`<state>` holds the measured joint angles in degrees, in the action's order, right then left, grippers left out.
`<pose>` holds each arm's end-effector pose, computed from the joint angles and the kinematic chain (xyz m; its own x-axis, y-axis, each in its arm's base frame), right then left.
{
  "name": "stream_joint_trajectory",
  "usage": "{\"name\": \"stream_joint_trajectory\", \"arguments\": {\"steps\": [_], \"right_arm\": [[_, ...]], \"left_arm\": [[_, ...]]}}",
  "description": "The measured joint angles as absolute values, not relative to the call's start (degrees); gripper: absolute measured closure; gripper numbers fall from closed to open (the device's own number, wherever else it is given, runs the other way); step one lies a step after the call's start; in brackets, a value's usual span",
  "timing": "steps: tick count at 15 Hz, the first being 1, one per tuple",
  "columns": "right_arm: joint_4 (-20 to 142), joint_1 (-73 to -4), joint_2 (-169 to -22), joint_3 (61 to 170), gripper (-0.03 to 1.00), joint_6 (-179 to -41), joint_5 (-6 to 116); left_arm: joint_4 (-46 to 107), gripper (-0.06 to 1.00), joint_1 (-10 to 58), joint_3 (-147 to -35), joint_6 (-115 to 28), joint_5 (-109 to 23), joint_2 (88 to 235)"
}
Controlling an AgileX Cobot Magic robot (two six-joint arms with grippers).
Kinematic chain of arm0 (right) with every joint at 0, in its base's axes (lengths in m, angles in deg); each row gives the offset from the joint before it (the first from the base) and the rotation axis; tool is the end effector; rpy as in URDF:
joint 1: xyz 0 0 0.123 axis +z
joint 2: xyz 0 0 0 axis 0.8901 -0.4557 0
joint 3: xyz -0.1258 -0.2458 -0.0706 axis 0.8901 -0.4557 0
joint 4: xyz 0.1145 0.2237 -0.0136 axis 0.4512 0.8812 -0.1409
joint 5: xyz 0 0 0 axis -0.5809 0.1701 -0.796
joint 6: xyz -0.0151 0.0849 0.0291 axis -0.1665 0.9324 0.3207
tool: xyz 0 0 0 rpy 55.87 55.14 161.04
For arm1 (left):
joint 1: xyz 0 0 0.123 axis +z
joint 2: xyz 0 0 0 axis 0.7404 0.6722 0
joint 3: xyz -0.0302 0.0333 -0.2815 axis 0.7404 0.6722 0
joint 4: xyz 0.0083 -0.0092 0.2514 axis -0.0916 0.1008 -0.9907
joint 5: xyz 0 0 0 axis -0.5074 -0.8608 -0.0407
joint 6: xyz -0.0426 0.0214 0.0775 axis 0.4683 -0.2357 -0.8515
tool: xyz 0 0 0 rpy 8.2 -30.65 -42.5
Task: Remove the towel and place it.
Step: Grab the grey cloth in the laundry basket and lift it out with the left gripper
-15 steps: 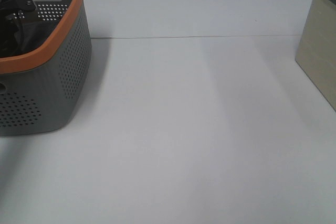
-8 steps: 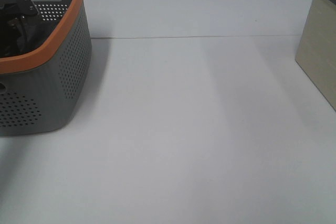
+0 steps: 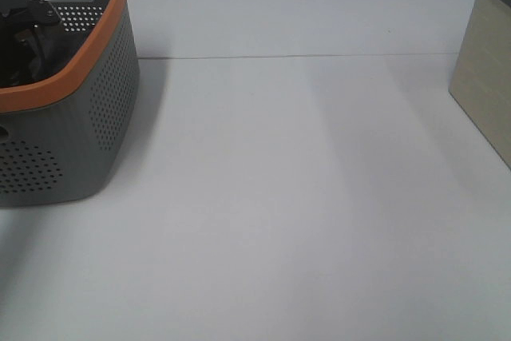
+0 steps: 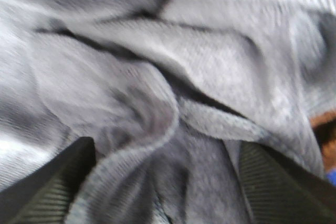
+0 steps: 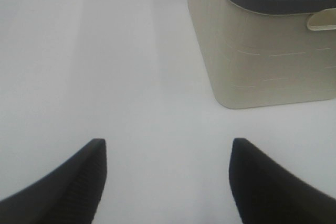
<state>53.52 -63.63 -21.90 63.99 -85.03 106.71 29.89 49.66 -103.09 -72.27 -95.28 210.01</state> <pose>-0.0061 0.0001 0.2771 -0.4571 0.0429 -0.8884 0.0298 0.9990 0.0329 0.4319 -0.0021 0.1710 -0.5505 0.7994 -0.2405 0.8173 0.5749 0.0402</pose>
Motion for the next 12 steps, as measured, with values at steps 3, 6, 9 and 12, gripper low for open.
{"name": "stream_joint_trajectory", "arguments": {"steps": [3, 6, 9, 12], "right_arm": [[53.52, -63.63, -21.90, 63.99, 0.38, -85.03, 106.71], [53.52, -63.63, -21.90, 63.99, 0.38, -85.03, 106.71], [53.52, -63.63, -21.90, 63.99, 0.38, -85.03, 106.71], [53.52, -63.63, -21.90, 63.99, 0.38, -85.03, 106.71]], "left_arm": [[29.89, 0.49, 49.66, -103.09, -72.27, -94.71, 210.01], [29.89, 0.62, 49.66, -103.09, -72.21, -94.42, 209.66], [29.89, 0.64, 49.66, -103.09, -72.16, -94.37, 208.75], [29.83, 0.64, 49.66, -103.09, -72.10, -94.31, 208.69]]}}
